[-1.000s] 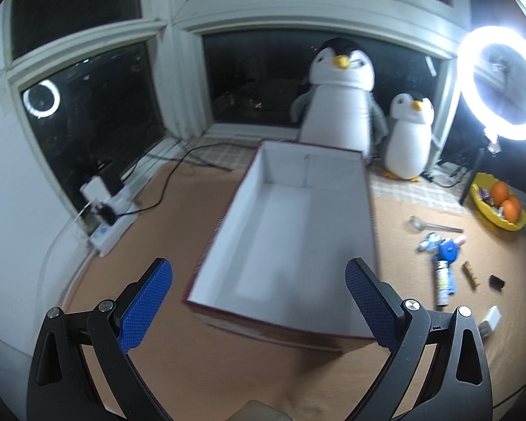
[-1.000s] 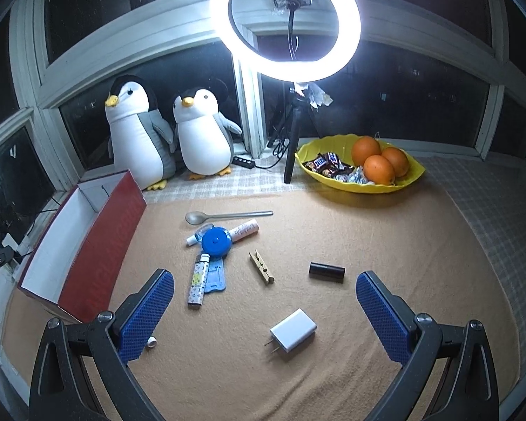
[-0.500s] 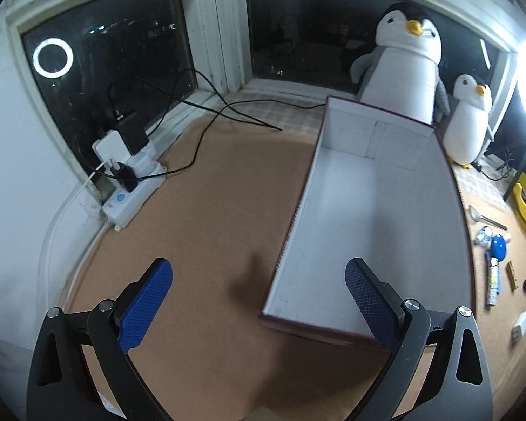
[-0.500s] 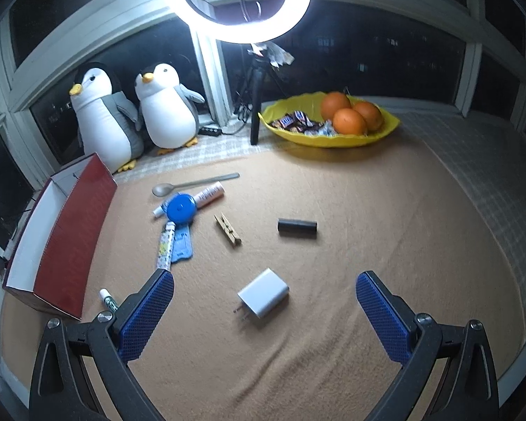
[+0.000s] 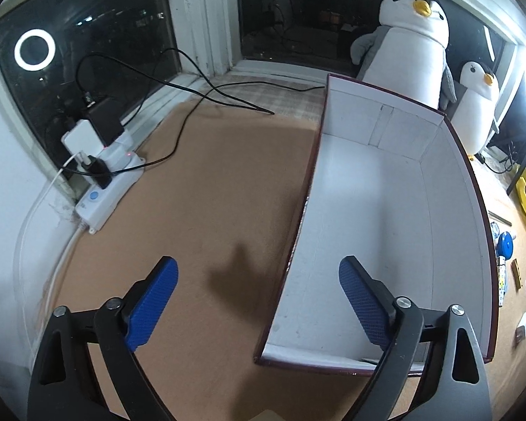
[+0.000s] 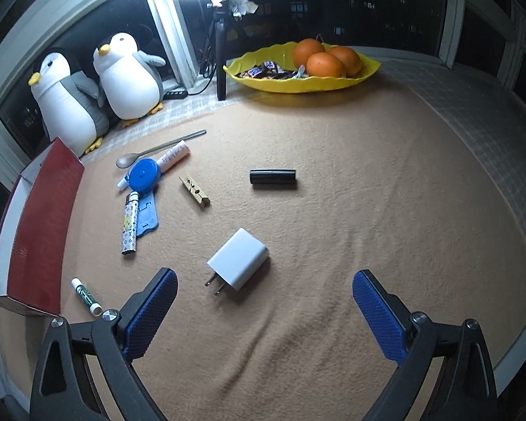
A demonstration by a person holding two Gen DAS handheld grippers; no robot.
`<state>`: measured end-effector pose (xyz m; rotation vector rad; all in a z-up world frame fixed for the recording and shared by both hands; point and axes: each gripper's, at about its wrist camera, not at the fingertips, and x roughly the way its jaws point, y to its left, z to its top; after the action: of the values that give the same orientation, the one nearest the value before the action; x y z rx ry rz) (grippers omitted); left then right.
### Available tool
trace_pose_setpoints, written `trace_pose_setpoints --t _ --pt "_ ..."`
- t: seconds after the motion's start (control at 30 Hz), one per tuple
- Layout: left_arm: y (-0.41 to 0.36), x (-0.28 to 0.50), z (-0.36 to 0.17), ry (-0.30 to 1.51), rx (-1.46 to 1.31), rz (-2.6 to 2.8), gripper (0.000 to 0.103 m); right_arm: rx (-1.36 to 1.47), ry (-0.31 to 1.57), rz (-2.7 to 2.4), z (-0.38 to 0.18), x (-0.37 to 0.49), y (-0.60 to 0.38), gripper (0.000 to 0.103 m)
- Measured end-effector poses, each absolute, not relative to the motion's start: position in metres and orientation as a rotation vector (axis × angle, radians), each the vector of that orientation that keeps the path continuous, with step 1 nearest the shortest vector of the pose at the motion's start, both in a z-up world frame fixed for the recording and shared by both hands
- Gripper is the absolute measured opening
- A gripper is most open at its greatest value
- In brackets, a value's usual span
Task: Organize rigid objects
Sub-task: 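Move the left tool to the box rim while the right tool approaches the white charger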
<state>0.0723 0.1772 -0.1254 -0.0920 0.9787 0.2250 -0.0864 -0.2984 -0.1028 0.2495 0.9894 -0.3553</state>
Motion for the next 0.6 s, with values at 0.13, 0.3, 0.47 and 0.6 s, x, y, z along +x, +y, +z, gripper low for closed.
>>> trace_pose_setpoints --t 0.13,0.3,0.47,0.6 --pt "0.176 0.075 -0.126 0.976 -0.083 0.205 0.088 0.257 1.043 -0.363 -0.119 -0.069 -0.293 0.093" --pt "0.177 0.077 -0.128 0.967 -0.07 0.199 0.085 0.329 1.089 -0.396 -0.138 -0.057 -0.302 0.092" --pt "0.175 0.081 -0.135 0.987 -0.061 0.18 0.064 0.401 1.119 -0.438 -0.148 -0.055 -0.315 0.083" --pt "0.174 0.084 -0.14 1.003 -0.062 0.163 0.056 0.429 1.126 -0.445 -0.149 -0.054 -0.319 0.082"
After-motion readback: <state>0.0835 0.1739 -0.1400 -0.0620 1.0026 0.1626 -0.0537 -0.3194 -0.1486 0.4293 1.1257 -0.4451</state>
